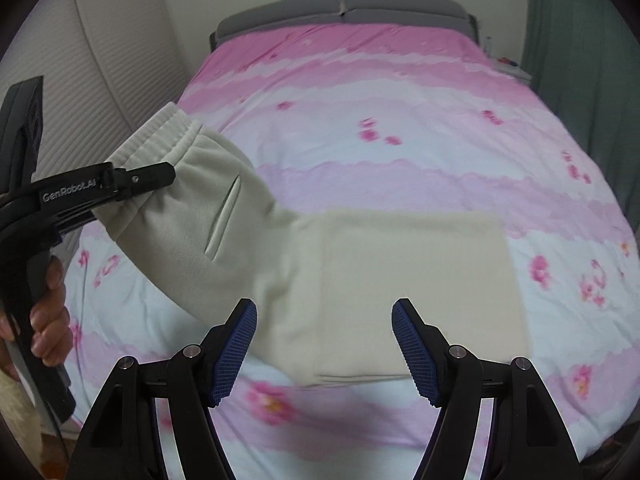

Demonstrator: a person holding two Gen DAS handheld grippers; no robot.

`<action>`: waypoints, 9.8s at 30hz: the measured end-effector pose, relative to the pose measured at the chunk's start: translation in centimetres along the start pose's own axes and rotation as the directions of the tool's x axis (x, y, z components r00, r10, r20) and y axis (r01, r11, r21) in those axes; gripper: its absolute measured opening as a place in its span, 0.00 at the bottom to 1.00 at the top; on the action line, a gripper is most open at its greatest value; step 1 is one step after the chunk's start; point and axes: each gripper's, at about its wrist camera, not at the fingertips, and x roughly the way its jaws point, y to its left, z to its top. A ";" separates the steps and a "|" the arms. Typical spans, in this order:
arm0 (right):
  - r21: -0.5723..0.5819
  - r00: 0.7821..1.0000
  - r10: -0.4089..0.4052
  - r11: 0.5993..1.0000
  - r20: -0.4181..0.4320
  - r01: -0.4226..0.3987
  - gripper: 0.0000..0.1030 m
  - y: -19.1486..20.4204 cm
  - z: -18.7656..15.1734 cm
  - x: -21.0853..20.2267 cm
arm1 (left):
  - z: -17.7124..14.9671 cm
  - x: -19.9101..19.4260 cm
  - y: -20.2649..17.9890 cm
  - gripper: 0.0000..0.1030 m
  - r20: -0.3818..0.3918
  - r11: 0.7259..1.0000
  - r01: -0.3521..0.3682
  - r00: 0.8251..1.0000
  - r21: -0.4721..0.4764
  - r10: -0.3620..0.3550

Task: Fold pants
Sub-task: 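Grasp the elastic waistband with the left gripper and lift it, then fold the waistband over onto the trousers and open the left gripper, then pinch the folded waistband edge with the right gripper to straighten it, then release, then move both grippers to the edges of the folded trouser bundle, then grasp the bundle edge with the right gripper while the left gripper grasps its other side, then lift the bundle with both grippers and carry it toward the bed corner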

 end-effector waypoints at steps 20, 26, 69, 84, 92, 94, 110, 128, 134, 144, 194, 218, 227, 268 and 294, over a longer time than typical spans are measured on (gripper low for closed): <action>0.181 0.996 -0.085 0.980 0.001 0.083 0.69 -26.7 -5.1 -6.1 | -6.0 19.6 -21.8 0.15 -0.208 0.976 -0.189 0.956 0.104 0.208; 0.251 0.993 -0.111 0.961 -0.051 0.120 0.69 -31.5 -7.7 -5.7 | -9.5 24.4 -24.6 0.16 -0.292 0.952 -0.228 0.914 0.206 0.282; 0.217 0.930 0.335 0.929 -0.153 -0.299 0.44 -25.9 -1.2 16.1 | -10.2 20.7 -15.0 0.74 -0.320 0.914 -0.386 0.856 0.125 0.406; 0.274 0.887 0.437 0.880 -0.150 -0.388 0.10 -24.0 0.5 16.8 | -9.5 20.2 -13.5 0.74 -0.326 0.918 -0.389 0.860 0.079 0.393; 0.370 0.883 0.465 0.832 -0.058 -0.414 0.05 -26.7 1.0 11.8 | -9.3 19.8 -13.6 0.75 -0.336 0.927 -0.375 0.870 0.022 0.360; 0.336 0.906 0.420 0.861 -0.048 -0.381 0.05 -27.1 1.0 10.8 | -9.4 20.2 -14.1 0.75 -0.347 0.928 -0.370 0.867 0.035 0.358; 0.375 0.939 0.252 0.915 -0.233 -0.152 0.24 -30.2 -3.1 17.2 | -11.6 20.1 -14.6 0.75 -0.384 0.911 -0.395 0.828 0.119 0.409; 0.387 0.981 0.130 0.920 -0.143 -0.066 0.72 -28.7 -5.9 6.6 | -12.4 9.6 -14.3 0.83 -0.229 0.917 -0.379 0.888 0.128 0.399; 0.385 0.986 0.142 0.918 -0.084 -0.099 0.80 -24.5 -7.4 3.8 | -12.9 6.8 -13.9 0.85 -0.167 0.916 -0.331 0.913 0.228 0.372; 0.462 0.999 0.054 0.886 -0.001 -0.047 0.81 -18.2 -10.3 1.0 | -13.4 3.0 -9.6 0.87 -0.136 0.913 -0.248 0.943 0.324 0.304; 0.781 0.952 0.064 0.557 0.300 -0.284 1.00 -26.3 -14.1 18.8 | -12.2 15.9 -0.9 0.94 -0.101 0.946 -0.169 0.974 0.276 0.204; 0.722 0.988 -0.017 0.684 0.152 -0.099 0.69 -26.1 -11.6 19.3 | -5.9 26.1 3.4 0.87 -0.264 0.975 0.216 0.944 0.046 -0.197; 0.712 0.988 -0.046 0.699 0.148 -0.074 0.69 -25.9 -11.2 19.6 | -4.3 29.0 2.7 0.71 -0.269 0.947 0.320 0.914 0.014 -0.305; 0.452 0.989 -0.049 0.892 0.141 -0.020 0.39 -17.1 -2.9 1.3 | -1.4 8.0 -5.0 0.29 -0.233 0.977 0.147 0.966 0.155 -0.108; 0.065 0.960 0.209 0.972 0.185 -0.224 0.39 6.3 -3.4 -11.6 | -8.4 -21.6 10.6 0.29 0.016 1.000 -0.016 1.000 -0.006 0.016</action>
